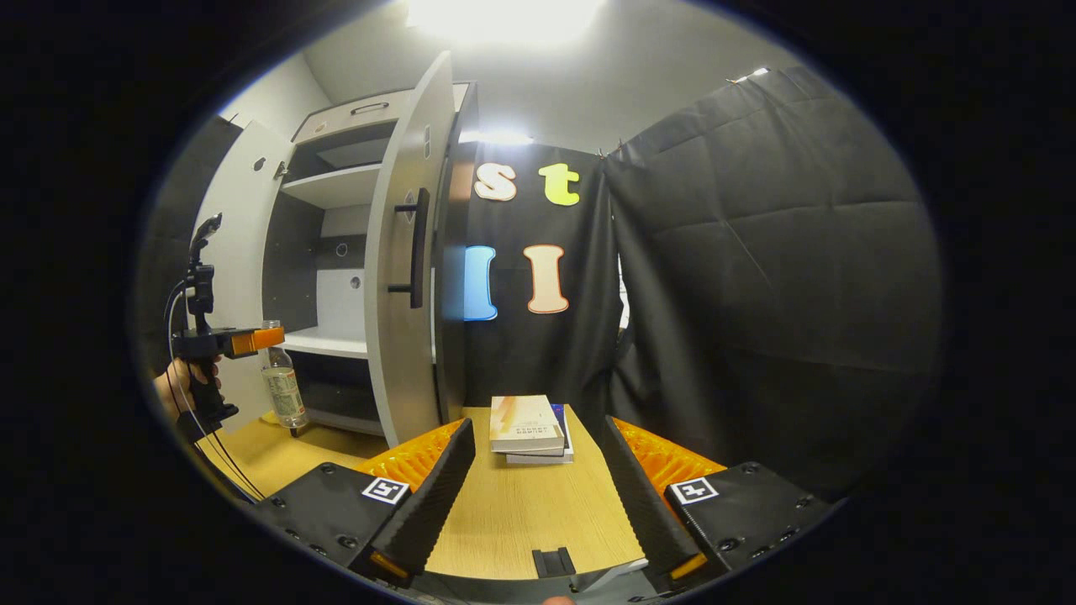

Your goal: Grasp the bottle in the cabinet with the left hand and place it on the coaster, then close the right door with the right hand and the left door with the left hand.

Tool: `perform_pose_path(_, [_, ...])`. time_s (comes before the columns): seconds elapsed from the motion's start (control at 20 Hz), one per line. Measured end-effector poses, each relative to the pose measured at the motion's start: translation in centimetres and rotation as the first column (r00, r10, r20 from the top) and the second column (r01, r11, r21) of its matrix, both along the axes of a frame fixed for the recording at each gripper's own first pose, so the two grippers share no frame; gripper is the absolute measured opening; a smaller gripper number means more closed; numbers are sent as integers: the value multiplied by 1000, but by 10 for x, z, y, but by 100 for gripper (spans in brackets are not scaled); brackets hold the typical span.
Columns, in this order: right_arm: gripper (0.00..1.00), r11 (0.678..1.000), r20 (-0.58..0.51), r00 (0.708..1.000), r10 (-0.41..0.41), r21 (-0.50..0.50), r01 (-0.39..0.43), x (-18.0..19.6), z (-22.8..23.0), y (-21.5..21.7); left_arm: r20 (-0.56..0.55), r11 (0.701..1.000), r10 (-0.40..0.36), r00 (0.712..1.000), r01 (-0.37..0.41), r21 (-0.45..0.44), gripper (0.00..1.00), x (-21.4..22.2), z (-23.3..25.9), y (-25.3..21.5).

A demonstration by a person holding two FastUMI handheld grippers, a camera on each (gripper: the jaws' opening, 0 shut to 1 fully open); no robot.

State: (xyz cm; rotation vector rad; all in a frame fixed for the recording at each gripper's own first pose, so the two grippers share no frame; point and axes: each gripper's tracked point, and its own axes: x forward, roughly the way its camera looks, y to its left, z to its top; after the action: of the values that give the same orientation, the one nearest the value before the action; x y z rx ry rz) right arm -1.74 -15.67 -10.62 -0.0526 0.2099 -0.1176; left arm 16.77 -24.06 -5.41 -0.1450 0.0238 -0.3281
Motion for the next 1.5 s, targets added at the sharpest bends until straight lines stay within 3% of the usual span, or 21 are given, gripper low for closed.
perform_pose_path(0.55, [97,1000,-37,999,-1,14,2,-15,-25,14,-22,999,-21,1000,20,-47,41,-42,-74,1])
perform_pose_path(1.0, [97,999,-89,996,22,-22,-24,-20,-43,29,-97,999,-41,994,41,-4,41,-67,-156,-8])
perform_pose_path(1.5, [96,1000,-116,993,22,-11,-24,-20,-50,30,-82,999,-42,996,44,15,41,-84,-189,-20])
